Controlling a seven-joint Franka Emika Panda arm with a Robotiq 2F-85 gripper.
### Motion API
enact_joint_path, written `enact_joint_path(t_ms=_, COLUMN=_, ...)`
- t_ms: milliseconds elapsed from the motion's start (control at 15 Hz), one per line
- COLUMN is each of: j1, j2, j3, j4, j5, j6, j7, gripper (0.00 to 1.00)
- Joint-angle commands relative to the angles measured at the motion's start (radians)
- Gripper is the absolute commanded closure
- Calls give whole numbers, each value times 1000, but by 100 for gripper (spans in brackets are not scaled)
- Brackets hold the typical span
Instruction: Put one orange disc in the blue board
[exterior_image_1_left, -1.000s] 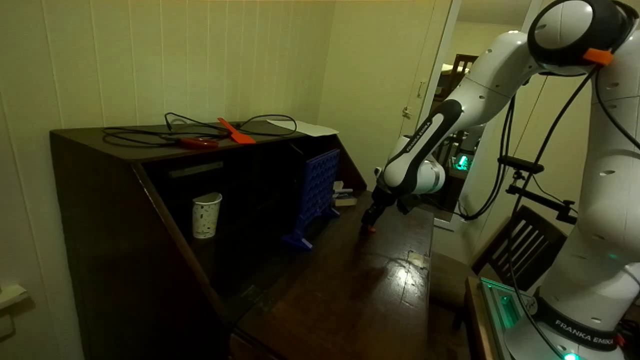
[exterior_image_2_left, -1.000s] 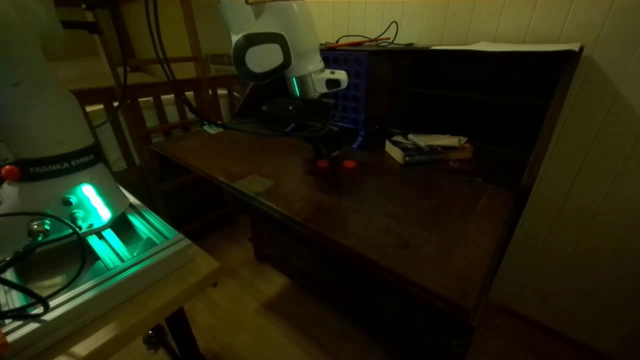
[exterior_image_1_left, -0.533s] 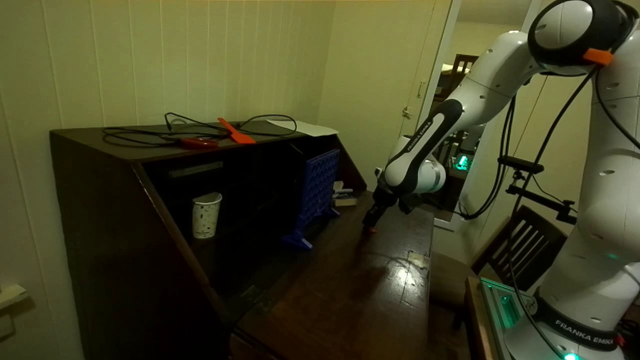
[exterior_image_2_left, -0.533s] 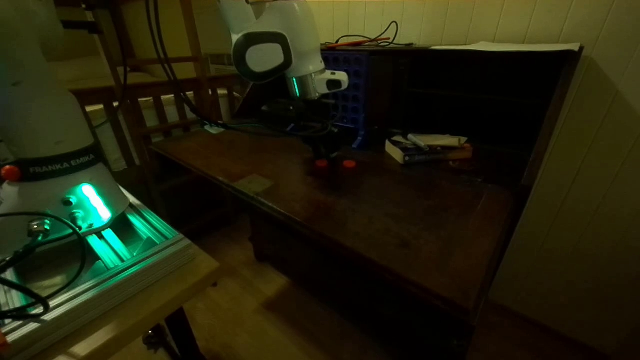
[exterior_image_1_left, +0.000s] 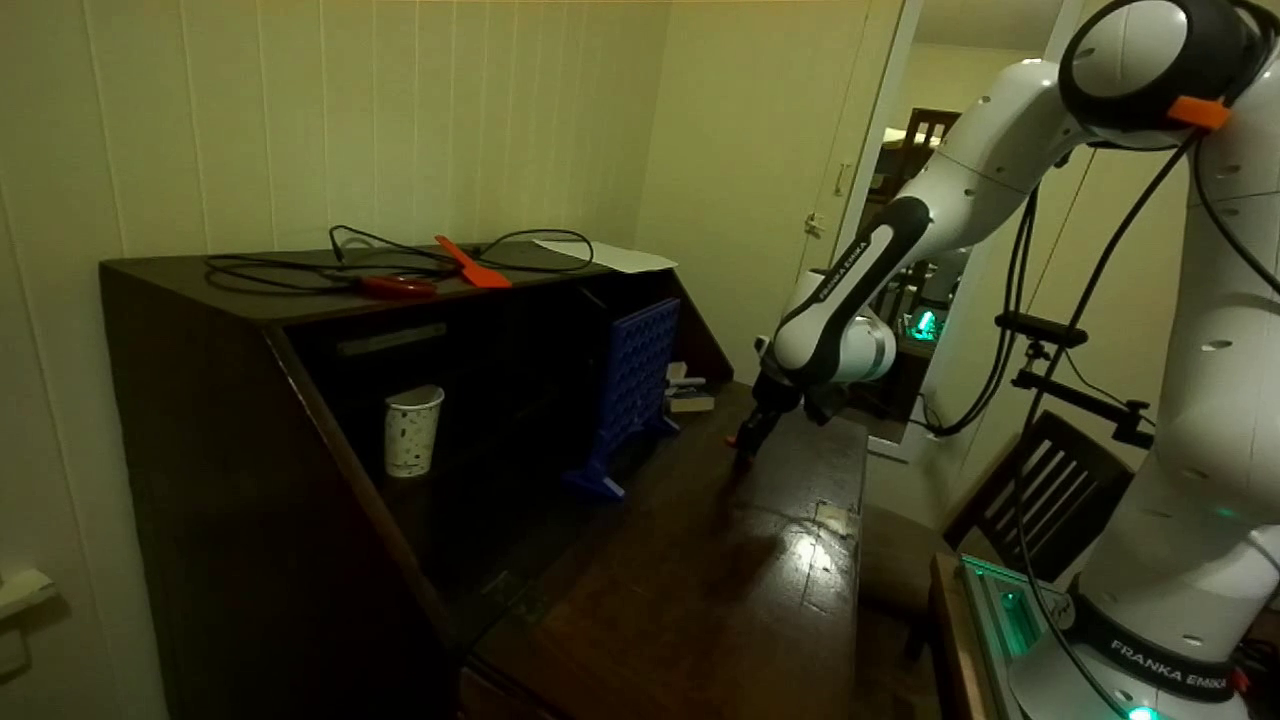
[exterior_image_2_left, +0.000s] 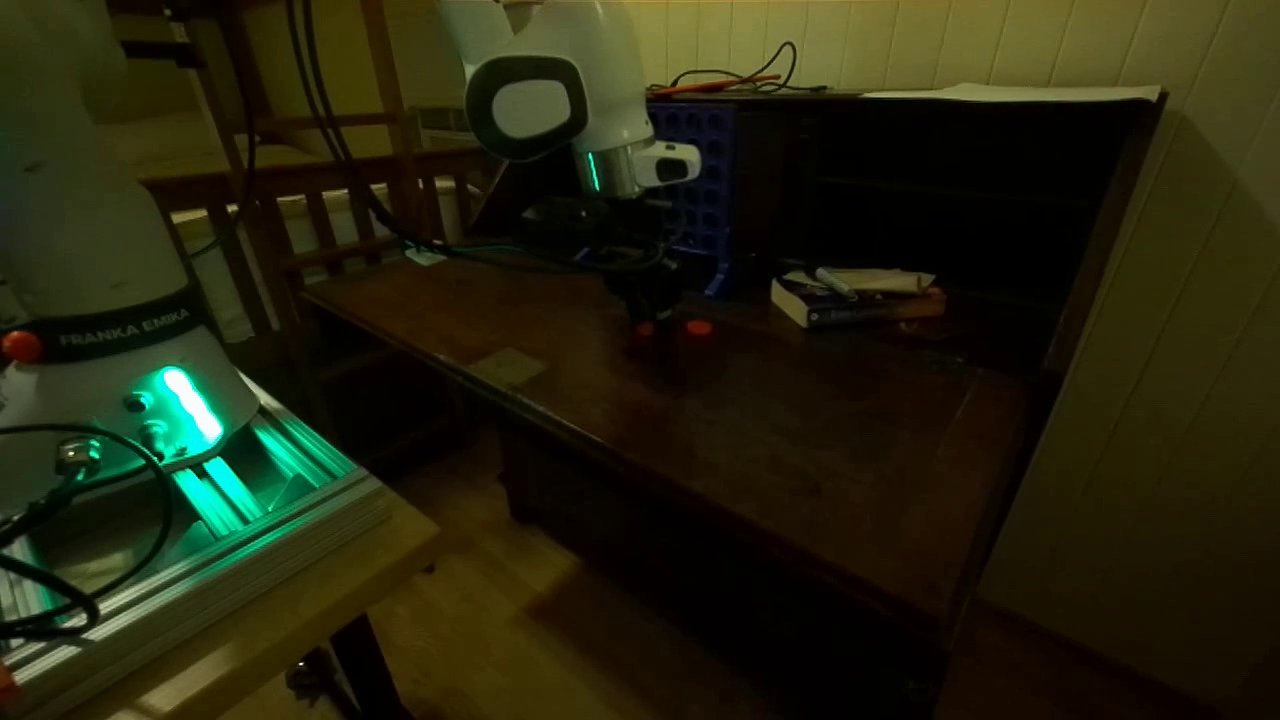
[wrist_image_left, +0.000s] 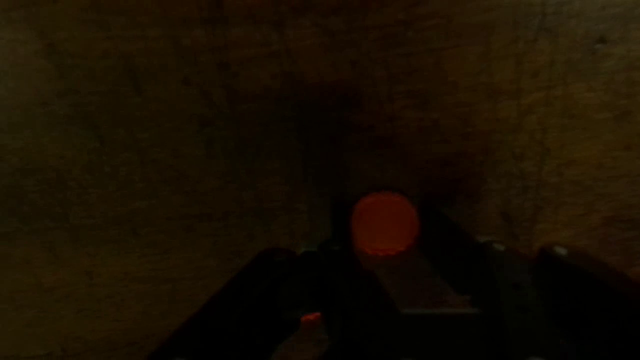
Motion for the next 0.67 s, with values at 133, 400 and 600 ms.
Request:
enact_joint_path(t_ms=133, j1=19, j2=-1, j3=-25, j4=-11, j5=-30, j6=4, j7=2, gripper=29)
enact_joint_path(t_ms=400, j1=15, j2=-4, j3=-20, j4=-17, j5=-25, j6=19, j7=-7, gripper=15)
enact_joint_path(t_ms=600, j1=12, j2=-3, j3=-15, j4=-19, j5=-19, j6=32, j7=-12, gripper=22)
